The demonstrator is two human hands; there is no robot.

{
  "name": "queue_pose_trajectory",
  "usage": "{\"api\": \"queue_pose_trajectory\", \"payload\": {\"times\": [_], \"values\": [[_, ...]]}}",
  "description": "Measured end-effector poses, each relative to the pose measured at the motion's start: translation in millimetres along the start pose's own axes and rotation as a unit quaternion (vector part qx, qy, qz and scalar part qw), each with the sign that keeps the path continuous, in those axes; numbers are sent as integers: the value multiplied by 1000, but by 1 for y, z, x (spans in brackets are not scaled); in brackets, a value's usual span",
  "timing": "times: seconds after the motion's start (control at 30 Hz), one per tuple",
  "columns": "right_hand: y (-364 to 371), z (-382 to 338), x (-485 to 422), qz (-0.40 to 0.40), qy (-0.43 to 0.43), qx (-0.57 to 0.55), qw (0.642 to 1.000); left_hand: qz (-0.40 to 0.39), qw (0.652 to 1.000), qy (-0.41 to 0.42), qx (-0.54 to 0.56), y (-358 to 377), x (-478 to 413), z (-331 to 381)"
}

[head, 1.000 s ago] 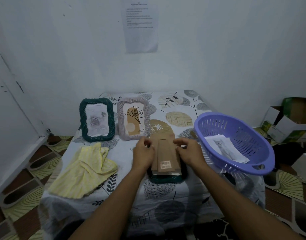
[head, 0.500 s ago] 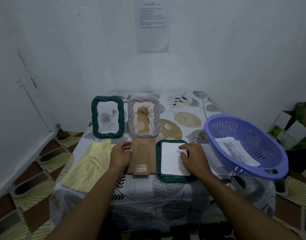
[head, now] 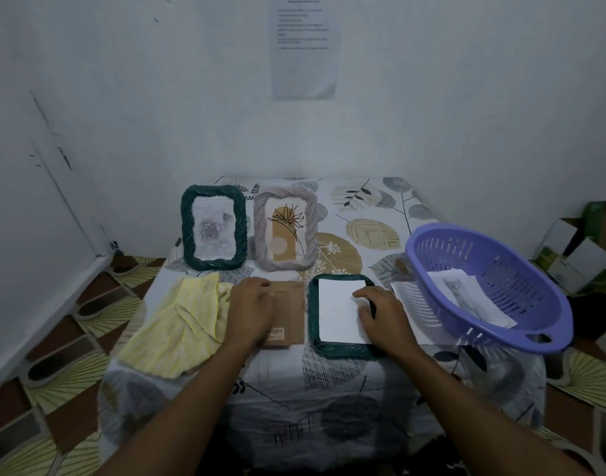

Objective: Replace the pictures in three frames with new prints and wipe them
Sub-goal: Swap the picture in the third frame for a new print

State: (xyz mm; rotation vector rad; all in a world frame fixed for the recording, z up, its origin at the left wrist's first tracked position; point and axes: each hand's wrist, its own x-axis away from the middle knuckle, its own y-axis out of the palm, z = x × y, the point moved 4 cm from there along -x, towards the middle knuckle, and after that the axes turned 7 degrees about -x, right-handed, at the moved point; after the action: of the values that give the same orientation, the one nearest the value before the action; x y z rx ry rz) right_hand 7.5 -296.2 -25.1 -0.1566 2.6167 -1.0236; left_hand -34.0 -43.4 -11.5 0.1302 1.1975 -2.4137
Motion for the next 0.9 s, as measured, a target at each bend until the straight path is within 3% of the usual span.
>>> {"api": "queue_pose_trajectory", "payload": {"times": [0.17, 0.4, 0.63, 0.9], "values": [[-3, 1, 3, 41, -13, -21, 999, -42, 987, 109, -106, 32, 8, 43], [-5, 4, 4, 70, -12, -28, 997, -34, 976, 61, -204, 56, 8, 63], [-4, 3, 5, 70, -14, -28, 997, -39, 979, 56, -190, 59, 9, 65], [-5, 3, 6, 66, -18, -28, 997, -48, 992, -10, -115, 65, 6, 64]]}}
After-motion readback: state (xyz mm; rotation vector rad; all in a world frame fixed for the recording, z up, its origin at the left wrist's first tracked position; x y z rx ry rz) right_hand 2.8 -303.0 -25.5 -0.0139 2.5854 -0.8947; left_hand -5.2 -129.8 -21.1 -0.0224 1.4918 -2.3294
